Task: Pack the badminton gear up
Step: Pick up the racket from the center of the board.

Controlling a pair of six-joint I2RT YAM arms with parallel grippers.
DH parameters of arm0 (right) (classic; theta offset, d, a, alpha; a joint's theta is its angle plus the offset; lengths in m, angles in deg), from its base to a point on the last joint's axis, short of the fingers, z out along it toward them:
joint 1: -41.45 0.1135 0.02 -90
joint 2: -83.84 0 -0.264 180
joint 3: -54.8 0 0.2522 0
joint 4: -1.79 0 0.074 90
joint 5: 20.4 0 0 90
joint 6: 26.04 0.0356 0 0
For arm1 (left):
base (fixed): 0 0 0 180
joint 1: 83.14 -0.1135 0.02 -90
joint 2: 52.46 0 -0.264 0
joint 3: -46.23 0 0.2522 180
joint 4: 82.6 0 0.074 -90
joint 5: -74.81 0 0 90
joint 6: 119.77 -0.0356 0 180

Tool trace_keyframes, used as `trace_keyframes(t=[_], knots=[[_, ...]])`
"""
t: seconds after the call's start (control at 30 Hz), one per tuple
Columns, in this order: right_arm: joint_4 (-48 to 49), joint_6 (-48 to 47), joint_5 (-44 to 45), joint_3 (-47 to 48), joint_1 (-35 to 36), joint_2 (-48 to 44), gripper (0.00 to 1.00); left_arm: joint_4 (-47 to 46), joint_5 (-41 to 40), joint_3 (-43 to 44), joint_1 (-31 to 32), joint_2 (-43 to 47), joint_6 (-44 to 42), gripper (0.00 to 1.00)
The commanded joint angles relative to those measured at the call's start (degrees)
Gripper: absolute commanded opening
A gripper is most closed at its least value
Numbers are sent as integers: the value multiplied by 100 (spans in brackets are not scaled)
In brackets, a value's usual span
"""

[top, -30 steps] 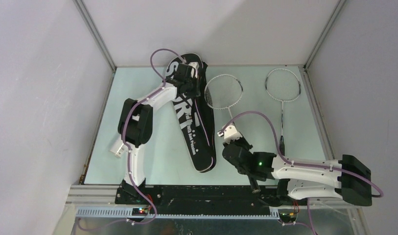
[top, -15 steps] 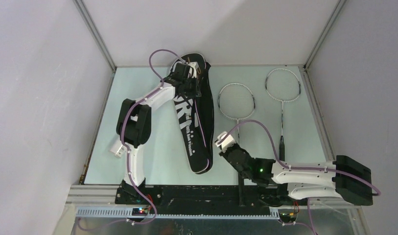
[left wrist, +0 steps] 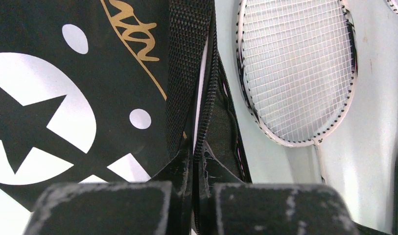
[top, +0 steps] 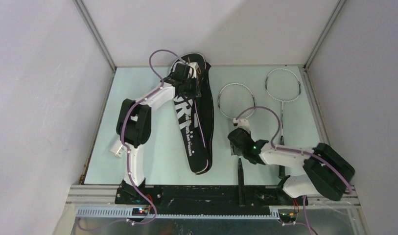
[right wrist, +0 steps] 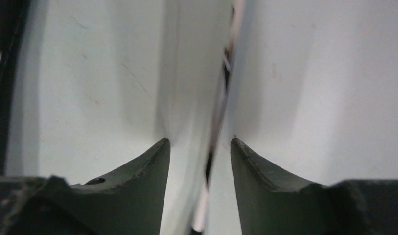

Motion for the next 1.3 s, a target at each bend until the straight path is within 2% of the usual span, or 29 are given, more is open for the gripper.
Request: trace_keyframes(t=[0.0, 0.03, 0.07, 0.1, 0.13, 0.2, 0.37, 0.47, 0.63, 0.87, 1.13, 1.27], knots=[[-534, 595, 97, 851, -36, 814, 48, -84, -8, 21, -9, 236, 100, 0], [-647, 636, 273, 1025, -11, 1125, 44, -89, -2, 18, -8, 240, 111, 0], [-873, 693, 348, 1104, 9, 1250, 33, -97, -2, 6, -5, 247, 112, 0], [-1033, 789, 481, 1229, 50, 1471, 27, -95, -16, 2, -12, 250, 109, 0], [-1073, 812, 531, 1254, 79, 1546, 14, -94, -22, -1, -11, 263, 107, 0], [-1190, 923, 736, 1276, 157, 1639, 0, -86, -55, -1, -13, 273, 87, 0], [-1454, 1094, 1574, 1280, 407, 1331, 0, -93, -102, -10, -10, 303, 85, 0], [-1394, 844, 2438, 1264, 676, 849, 0, -91, -122, -19, -18, 314, 91, 0], [-1464, 344, 3118, 1262, 1100, 76, 0, -91, -164, -6, -15, 297, 138, 0], [-1612, -217, 2938, 1056, 1549, -722, 0, -31, -199, 59, -16, 268, 156, 0], [-2000, 210, 2562, 981, 1574, -408, 0, -21, -148, -19, -17, 497, 337, 0], [-1695, -87, 2392, 970, 1663, -197, 0, 26, -228, -99, -19, 665, 276, 0]])
